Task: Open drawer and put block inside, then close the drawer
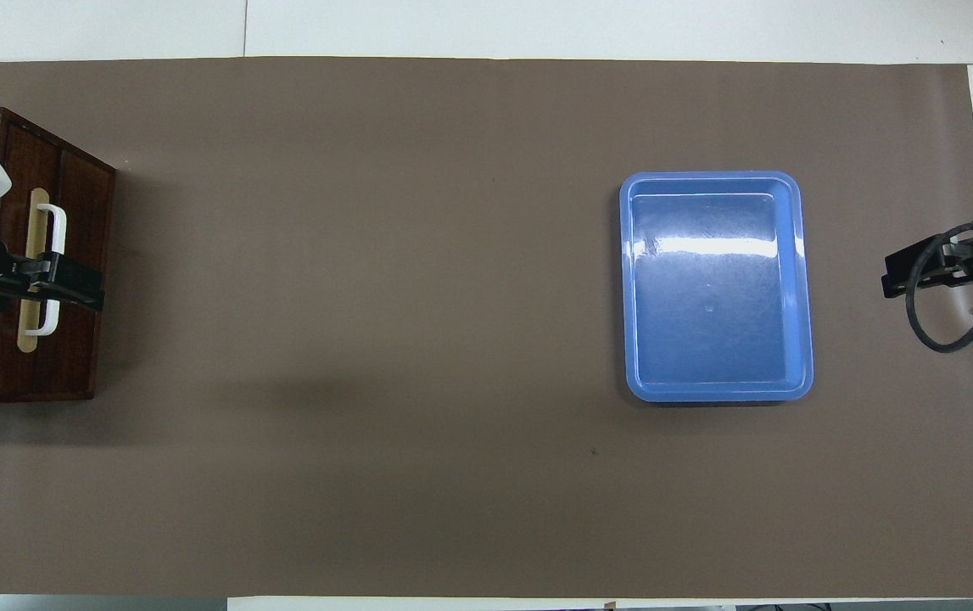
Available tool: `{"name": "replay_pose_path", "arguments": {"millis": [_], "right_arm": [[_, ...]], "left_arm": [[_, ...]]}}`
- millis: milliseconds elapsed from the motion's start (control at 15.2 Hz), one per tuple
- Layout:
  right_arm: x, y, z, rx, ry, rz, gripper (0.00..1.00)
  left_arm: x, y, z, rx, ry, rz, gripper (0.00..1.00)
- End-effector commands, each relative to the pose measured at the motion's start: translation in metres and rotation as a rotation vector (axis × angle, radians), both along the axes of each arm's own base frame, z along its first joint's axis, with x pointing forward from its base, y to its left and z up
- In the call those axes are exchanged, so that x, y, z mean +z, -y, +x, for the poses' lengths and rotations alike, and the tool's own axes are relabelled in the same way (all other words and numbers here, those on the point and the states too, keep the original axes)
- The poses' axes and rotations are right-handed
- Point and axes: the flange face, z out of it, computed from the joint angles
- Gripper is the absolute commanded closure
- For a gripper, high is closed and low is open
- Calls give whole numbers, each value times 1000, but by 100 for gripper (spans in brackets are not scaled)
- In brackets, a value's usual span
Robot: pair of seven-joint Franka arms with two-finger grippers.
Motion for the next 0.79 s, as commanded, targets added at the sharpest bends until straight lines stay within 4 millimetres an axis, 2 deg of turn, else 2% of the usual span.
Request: {"name": "replay_pose_path", "arguments": {"millis": [0, 131, 721], "right_arm": [[3, 4, -3, 2, 12, 8, 0], [3, 4, -3, 2, 12, 8, 0], [3, 4, -3, 2, 12, 8, 0]], "left_arm": [[9, -4, -6, -9, -24, 10, 0], [14, 1, -5, -17, -13, 11, 0], [12, -17, -2, 7, 16, 3, 0]]}}
